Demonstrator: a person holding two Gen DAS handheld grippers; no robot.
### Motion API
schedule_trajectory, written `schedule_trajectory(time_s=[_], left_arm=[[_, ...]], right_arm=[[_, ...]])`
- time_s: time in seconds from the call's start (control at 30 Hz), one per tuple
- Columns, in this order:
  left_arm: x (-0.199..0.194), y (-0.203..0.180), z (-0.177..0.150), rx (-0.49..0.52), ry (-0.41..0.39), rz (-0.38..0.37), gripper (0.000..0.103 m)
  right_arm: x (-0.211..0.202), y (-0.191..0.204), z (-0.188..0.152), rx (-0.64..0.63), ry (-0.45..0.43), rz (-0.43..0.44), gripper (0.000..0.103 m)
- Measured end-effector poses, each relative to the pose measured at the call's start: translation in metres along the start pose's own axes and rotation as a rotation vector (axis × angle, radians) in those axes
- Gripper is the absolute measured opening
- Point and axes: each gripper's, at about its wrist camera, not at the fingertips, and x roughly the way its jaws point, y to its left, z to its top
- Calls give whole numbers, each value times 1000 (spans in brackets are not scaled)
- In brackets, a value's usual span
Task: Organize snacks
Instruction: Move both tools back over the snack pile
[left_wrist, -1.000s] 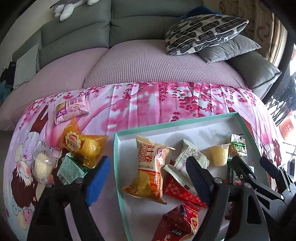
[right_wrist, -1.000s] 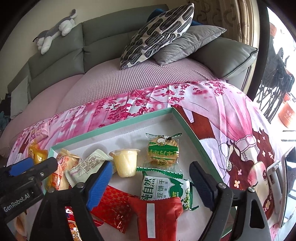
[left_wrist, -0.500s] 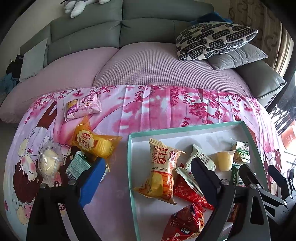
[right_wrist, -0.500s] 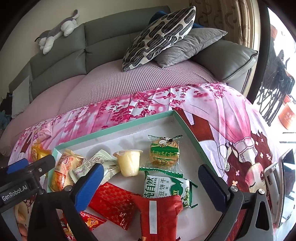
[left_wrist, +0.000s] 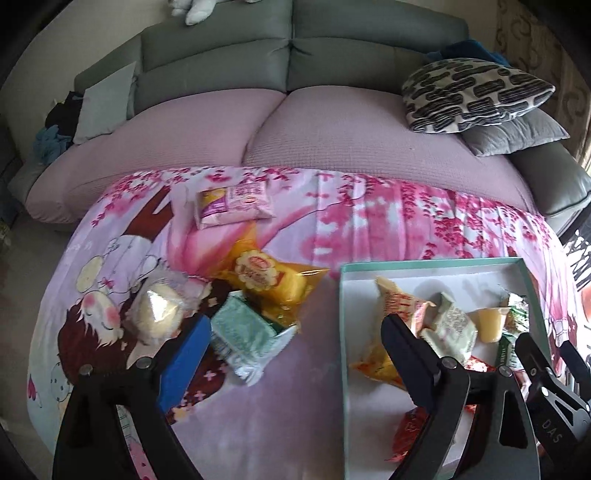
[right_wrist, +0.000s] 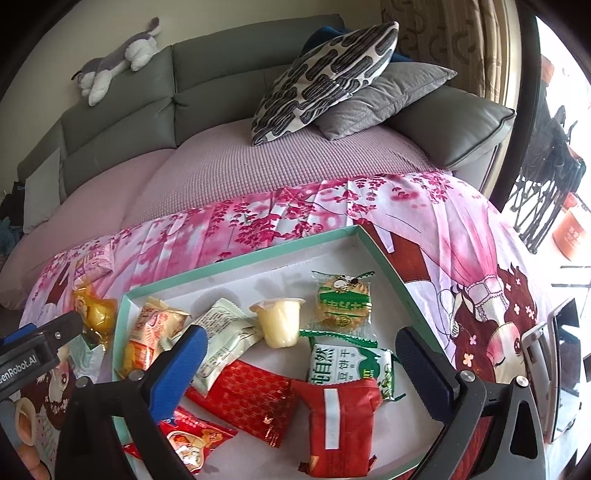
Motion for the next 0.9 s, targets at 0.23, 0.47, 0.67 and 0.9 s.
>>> schedule_trajectory(time_s=[0.23, 0.47, 0.67, 0.9], left_arm=[[2, 42, -5, -41, 27, 62, 93], [7, 95, -15, -136, 59, 117, 93], [9, 137, -18, -226, 63, 112, 93], [25, 169, -18, -279, 85, 71, 93]], right_arm=[[-2, 37, -4, -69, 24, 43, 103], [-5, 80, -14, -138, 30, 96, 103], [-7, 116, -24, -198, 30, 155, 103], [-11, 156, -31, -266, 15, 220, 101]])
